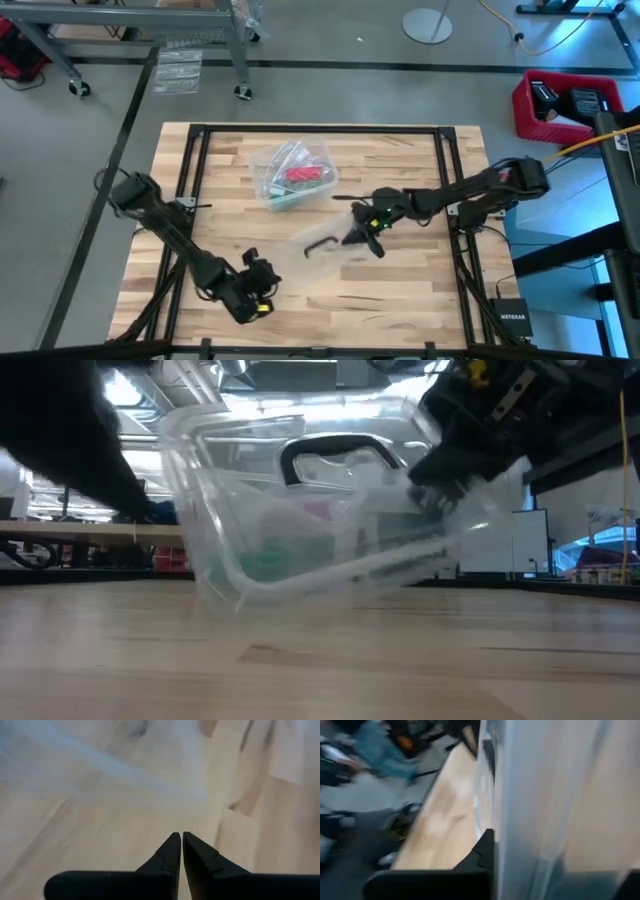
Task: Roll bandage
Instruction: Close the transparent container
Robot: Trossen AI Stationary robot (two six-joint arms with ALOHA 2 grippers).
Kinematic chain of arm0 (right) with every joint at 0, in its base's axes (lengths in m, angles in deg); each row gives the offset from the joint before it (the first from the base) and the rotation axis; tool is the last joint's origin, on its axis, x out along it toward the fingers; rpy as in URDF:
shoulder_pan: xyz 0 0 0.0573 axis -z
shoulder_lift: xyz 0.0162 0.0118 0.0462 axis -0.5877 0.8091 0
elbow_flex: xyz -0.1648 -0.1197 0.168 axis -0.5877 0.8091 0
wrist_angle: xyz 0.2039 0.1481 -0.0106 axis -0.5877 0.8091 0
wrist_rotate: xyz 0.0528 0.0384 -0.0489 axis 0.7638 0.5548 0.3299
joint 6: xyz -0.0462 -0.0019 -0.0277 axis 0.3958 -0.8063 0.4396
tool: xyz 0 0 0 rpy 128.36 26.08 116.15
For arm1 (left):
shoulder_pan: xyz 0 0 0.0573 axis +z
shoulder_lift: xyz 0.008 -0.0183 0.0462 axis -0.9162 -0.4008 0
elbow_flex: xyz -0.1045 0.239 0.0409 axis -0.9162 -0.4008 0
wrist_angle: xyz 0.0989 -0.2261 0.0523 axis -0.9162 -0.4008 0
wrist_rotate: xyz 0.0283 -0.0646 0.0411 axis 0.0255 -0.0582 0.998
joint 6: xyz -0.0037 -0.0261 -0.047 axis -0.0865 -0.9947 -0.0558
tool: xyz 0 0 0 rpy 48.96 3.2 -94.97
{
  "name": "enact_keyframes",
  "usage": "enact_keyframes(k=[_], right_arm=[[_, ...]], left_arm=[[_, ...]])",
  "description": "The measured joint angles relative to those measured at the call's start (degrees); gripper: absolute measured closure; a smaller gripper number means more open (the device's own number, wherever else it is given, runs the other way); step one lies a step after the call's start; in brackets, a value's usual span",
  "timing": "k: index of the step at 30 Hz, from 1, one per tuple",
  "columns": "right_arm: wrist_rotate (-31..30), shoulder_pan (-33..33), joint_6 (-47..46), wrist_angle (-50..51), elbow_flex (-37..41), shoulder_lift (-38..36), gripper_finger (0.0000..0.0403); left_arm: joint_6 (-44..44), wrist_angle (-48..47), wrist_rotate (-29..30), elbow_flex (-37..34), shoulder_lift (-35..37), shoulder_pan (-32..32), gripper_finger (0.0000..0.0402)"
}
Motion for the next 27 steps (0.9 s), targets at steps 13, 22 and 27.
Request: enact_keyframes(k=[13,22,27], right_arm=[[-44.6,-10.3,50.9,-1.5,0.0,-12.3,0.0396],[-51.7,-16.8,58.2,-3.9,0.0,-12.2,0.0396],[-52.3,-16.8,41.5,-4.0,0.0,-12.2,0.0391]], left_arm=[[7.1,-7.5,3.6,0.0,19.4,0.0,0.039],[6.1,-6.0,3.5,0.0,18.9,1.9,0.0385],[12.7,0.3,3.5,0.0,18.9,3.3,0.0346]])
